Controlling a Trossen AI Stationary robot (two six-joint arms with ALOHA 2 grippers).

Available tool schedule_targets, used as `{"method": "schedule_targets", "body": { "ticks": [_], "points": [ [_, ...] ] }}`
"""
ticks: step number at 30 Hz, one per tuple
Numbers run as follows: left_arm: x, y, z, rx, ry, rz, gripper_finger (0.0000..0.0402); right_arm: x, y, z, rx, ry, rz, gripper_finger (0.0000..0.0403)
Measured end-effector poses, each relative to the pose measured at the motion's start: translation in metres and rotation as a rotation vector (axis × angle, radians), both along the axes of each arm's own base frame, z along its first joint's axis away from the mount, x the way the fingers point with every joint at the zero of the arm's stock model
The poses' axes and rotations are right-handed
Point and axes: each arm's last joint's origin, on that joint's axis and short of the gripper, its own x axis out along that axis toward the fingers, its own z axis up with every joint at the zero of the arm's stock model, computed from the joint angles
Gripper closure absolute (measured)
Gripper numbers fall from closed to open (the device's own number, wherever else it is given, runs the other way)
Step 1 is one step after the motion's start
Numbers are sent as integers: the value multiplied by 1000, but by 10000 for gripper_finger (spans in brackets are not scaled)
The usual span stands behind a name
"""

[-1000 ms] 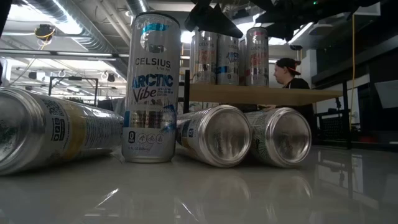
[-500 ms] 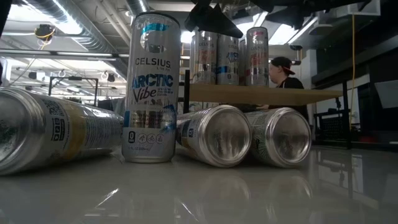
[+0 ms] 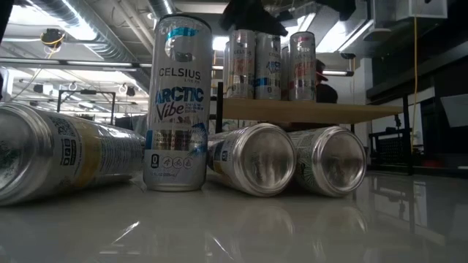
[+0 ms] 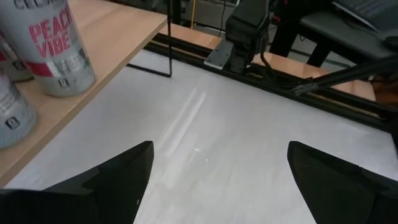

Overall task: Place canned beverage on shelf
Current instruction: Put the orange soda can on the shelf

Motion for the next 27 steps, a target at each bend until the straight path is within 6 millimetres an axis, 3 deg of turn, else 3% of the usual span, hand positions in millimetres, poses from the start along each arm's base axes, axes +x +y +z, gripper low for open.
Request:
{"method": "schedule_targets", "body": {
  "ticks": [9,15,21,27],
  "points": [
    [-2,-4,38,-12,12,-32,37,7,22,-3,12,17,126,86],
    [-14,-15,70,-8,70,-58,37,13,33,-8,80,62,181,86],
    [-38,-32,94,-109,162,-32,37,22,45,-13,89,91,243,86],
    [-71,-51,99,-297,353,-1,37,28,58,-19,94,130,304,86]
  ]
}}
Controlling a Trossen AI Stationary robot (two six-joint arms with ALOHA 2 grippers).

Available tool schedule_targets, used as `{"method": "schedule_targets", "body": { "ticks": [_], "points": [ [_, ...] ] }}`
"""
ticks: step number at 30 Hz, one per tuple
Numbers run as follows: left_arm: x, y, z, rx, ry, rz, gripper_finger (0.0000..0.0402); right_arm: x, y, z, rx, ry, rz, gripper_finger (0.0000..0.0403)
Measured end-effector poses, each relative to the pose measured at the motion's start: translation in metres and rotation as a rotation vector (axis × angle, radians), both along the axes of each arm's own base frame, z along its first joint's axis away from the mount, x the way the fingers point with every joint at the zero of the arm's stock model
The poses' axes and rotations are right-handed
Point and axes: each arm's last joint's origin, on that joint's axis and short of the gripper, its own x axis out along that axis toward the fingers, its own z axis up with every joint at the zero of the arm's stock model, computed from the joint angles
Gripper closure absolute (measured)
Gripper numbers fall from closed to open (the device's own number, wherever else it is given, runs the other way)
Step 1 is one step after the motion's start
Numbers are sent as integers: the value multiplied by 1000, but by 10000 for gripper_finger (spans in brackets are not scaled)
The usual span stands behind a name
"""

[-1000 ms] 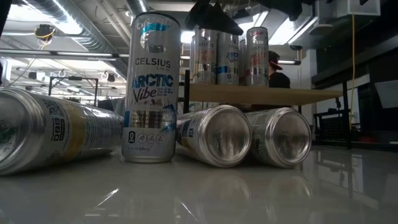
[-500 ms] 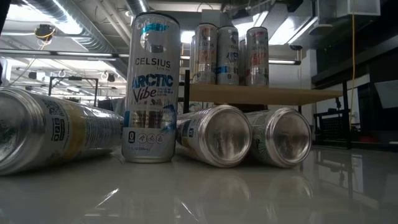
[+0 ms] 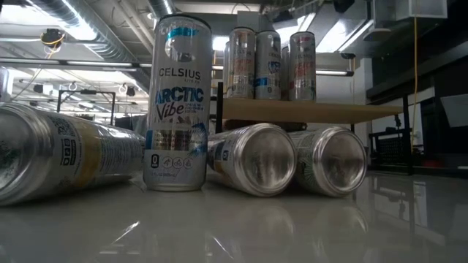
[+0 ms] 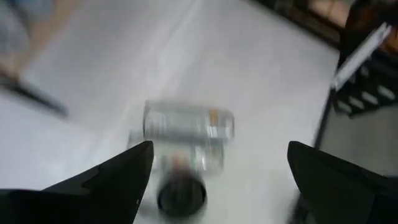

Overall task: Place canned beverage on shelf
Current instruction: Put the orange soda can on the shelf

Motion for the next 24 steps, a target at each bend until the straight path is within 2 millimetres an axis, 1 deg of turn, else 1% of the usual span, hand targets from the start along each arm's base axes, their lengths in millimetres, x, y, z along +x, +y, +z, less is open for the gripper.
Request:
{"method": "schedule_targets", "body": {
  "ticks": [3,6,12,17,24],
  "points": [
    [-15,-11,-4,-72,107,33,37,3,6,-2,0,12,28,86],
    [-27,-24,-8,-138,170,89,37,6,12,-5,1,25,52,86],
    [-41,-50,-22,-223,178,230,37,11,16,-11,9,64,66,86],
    [-49,-64,-48,-253,210,379,37,15,16,-15,33,94,57,86],
    [-57,-71,-97,-267,258,597,37,17,16,-16,33,96,57,86]
  ]
}}
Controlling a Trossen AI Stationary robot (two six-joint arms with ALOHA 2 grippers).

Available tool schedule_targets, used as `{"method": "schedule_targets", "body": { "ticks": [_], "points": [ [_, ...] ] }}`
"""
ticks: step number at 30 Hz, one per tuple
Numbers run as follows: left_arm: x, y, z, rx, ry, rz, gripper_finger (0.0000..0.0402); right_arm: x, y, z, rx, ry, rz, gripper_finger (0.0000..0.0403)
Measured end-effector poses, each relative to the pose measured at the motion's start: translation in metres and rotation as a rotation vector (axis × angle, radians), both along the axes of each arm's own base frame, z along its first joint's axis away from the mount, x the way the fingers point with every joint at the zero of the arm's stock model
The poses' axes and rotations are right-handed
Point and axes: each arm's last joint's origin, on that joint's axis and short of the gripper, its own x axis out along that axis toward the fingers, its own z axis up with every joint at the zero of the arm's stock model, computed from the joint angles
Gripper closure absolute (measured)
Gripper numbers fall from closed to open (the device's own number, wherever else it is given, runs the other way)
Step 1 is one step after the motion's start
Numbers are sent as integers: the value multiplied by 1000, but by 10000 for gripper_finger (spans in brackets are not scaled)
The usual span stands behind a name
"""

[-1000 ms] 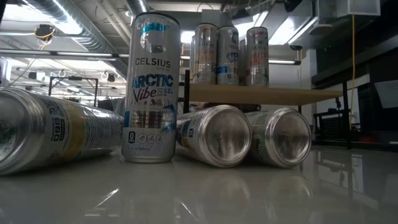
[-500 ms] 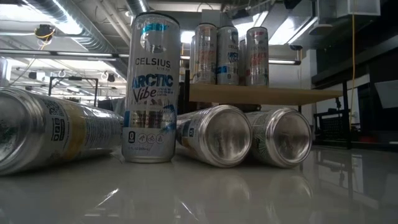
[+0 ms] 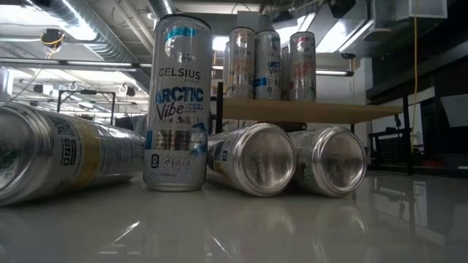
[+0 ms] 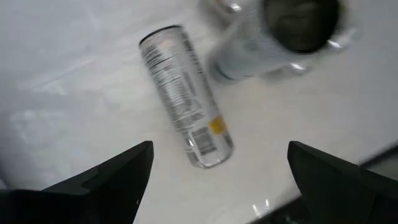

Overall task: Place canned beverage on shelf
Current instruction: Put the orange soda can on the shelf

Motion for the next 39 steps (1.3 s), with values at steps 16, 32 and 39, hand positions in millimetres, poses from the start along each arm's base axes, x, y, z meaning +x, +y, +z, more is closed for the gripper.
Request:
{"method": "schedule_targets", "body": {
  "ticks": [16,32,39],
  "points": [
    [6,16,-95,-35,-30,116,37,0,0,0,-2,0,1,86],
    [0,30,-129,-26,-13,133,37,0,0,0,-3,-1,1,86],
    [-1,31,-142,-44,-49,82,37,0,0,0,-3,-1,1,86]
  ]
}}
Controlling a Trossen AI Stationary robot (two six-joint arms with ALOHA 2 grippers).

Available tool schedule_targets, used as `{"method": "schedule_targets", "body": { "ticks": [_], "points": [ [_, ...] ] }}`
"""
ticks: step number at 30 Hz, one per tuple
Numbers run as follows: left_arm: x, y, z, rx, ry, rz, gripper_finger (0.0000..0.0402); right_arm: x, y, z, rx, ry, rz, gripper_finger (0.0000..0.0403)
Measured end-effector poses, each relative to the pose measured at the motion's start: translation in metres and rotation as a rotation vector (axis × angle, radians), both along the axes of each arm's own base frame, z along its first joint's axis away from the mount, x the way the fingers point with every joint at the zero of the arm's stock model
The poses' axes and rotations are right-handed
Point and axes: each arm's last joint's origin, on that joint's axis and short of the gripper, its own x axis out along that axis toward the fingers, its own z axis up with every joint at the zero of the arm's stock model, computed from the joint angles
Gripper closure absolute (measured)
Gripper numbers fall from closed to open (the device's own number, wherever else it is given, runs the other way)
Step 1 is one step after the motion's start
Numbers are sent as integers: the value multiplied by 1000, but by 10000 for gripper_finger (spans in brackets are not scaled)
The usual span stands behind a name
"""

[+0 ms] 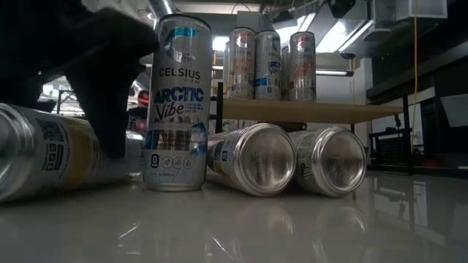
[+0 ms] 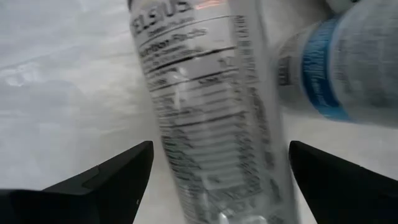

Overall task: Place canned beverage on shelf
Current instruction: Put the orange soda can on the shelf

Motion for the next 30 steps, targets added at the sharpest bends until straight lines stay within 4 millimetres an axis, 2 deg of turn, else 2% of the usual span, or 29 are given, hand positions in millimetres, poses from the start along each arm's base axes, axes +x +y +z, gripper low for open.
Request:
{"method": "schedule_targets", "body": {
  "ticks": [6,18,30],
  "points": [
    [-2,2,-4,6,7,0,57,0,0,0,0,0,0,86],
    [-3,3,-4,32,6,3,169,0,0,0,0,0,0,86],
    [-4,5,-3,98,-18,17,167,0,0,0,0,0,0,86]
  ]
}}
